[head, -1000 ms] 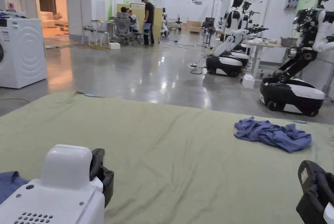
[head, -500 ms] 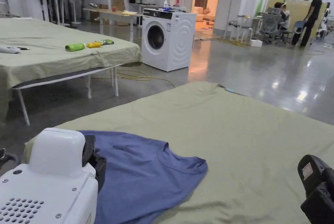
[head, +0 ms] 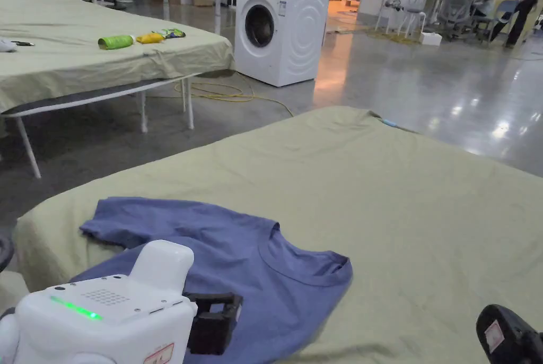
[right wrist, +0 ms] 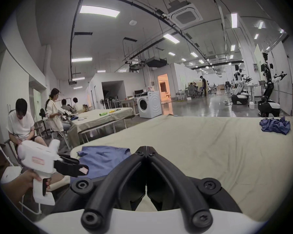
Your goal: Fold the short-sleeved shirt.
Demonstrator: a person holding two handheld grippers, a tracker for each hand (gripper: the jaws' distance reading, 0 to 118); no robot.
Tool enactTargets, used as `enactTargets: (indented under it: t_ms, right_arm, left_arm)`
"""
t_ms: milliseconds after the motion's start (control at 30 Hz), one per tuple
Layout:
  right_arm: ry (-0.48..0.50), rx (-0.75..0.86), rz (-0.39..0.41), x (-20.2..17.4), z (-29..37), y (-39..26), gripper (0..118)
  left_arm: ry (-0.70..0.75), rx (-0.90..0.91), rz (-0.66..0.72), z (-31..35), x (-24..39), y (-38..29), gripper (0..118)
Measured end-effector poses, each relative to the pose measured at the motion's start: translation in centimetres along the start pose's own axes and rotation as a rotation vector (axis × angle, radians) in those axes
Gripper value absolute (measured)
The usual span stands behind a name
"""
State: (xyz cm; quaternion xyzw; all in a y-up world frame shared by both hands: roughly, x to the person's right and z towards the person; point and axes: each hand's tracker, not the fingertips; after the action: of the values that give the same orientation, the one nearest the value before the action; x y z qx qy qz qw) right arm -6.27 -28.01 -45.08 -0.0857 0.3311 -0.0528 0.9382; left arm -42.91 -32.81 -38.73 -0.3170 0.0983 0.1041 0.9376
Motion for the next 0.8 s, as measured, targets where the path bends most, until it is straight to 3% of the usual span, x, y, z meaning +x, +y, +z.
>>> enactTargets:
  t_ms: [133,267,367,400,433,467,500,600,733,800]
  right_arm:
    - [-0.022,-0.051,0.049,0.1,-0.8,-0.7,2]
    - [-0.024,-0.084,0.014,0.7,-1.2,-1.1,2]
    - [-0.053,-0.097,-0.007,1.0,-1.3,-1.3,2]
    - [-0.060,-0.102,-0.009,1.1,-1.2,-1.3,2]
    - [-0.066,-0.107,-0.011,1.3,-1.1,-1.4,2]
    - [-0.074,-0.112,-0.012,1.6,-0.8,-1.5,2]
    - [-0.079,-0.114,-0.013,1.7,-0.7,-1.6,2]
    - [-0.101,-0.124,-0.026,2.1,-0.5,-1.7,2]
    - [-0.114,-0.123,-0.035,2.6,0.6,-1.6,2]
    - [-0.132,-0.115,-0.043,2.9,1.2,-1.4,2]
  left_arm:
    - [-0.033,-0.116,0.002,-5.6,-0.6,0.5,101]
    - [-0.003,-0.123,-0.101,-9.7,0.2,1.5,101]
    - [0.126,-0.303,-0.116,-14.0,1.0,0.7,96]
    - [0.092,-0.213,-0.074,-13.0,1.2,0.9,84]
    - [0.095,-0.212,-0.081,-11.9,1.3,1.2,61]
    - [0.064,-0.176,-0.017,-10.6,1.2,1.5,27]
    - [0.051,-0.157,0.049,-10.1,1.0,1.6,14]
    - [0.050,-0.174,0.222,-9.7,-0.7,1.8,14]
    - [0.017,-0.113,0.168,-9.2,-0.8,1.5,14]
    - [-0.053,-0.079,0.218,-8.4,-1.0,2.1,14]
